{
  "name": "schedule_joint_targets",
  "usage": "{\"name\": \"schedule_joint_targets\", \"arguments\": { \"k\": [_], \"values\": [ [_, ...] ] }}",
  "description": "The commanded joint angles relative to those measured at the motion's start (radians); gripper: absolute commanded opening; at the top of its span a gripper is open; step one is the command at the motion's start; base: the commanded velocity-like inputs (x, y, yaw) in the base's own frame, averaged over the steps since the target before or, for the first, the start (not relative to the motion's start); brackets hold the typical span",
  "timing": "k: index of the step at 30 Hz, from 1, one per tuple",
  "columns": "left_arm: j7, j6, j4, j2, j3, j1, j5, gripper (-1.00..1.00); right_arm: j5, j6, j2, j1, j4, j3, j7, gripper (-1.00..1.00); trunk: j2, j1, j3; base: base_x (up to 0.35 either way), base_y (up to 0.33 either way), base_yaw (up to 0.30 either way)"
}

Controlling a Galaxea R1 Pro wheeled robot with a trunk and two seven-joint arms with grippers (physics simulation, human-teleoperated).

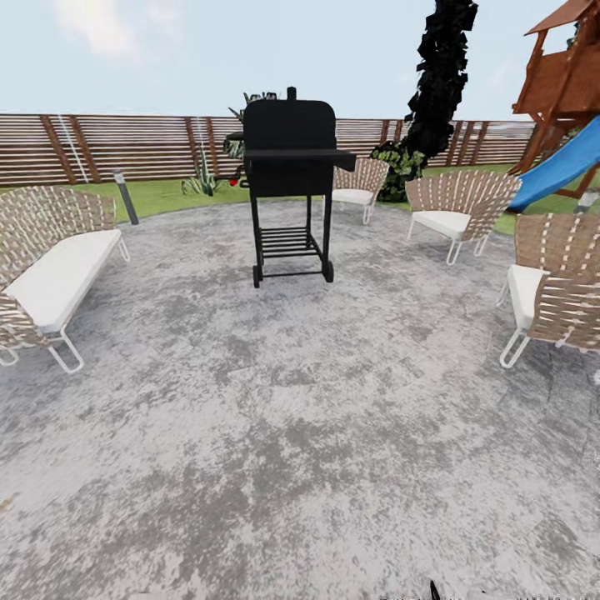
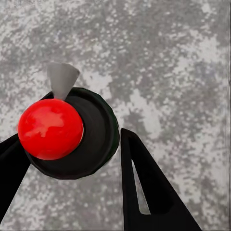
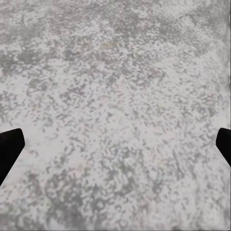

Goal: In the garden, pick up the pesticide atomizer on the floor and spray pesticide onto both trees until each tree trunk is fully covered.

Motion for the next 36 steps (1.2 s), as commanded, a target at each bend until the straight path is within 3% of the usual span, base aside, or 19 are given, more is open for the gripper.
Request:
{"name": "schedule_joint_targets", "arguments": {
  "k": [1, 36],
  "values": [
    [0.001, -0.003, 0.0, 0.0, 0.003, 0.0, -0.003, -1.0, 0.0, -0.003, 0.0, -0.001, 0.001, -0.001, 0.001, 1.0, 0.0, 0.0, 0.0, 0.0, 0.0, -0.247],
    [0.001, -0.003, -0.001, -0.005, 0.002, 0.0, -0.005, -1.0, 0.0, -0.003, 0.001, -0.001, 0.001, -0.001, 0.001, 1.0, 0.0, 0.0, 0.003, -0.025, 0.018, -0.297]
  ]
}}
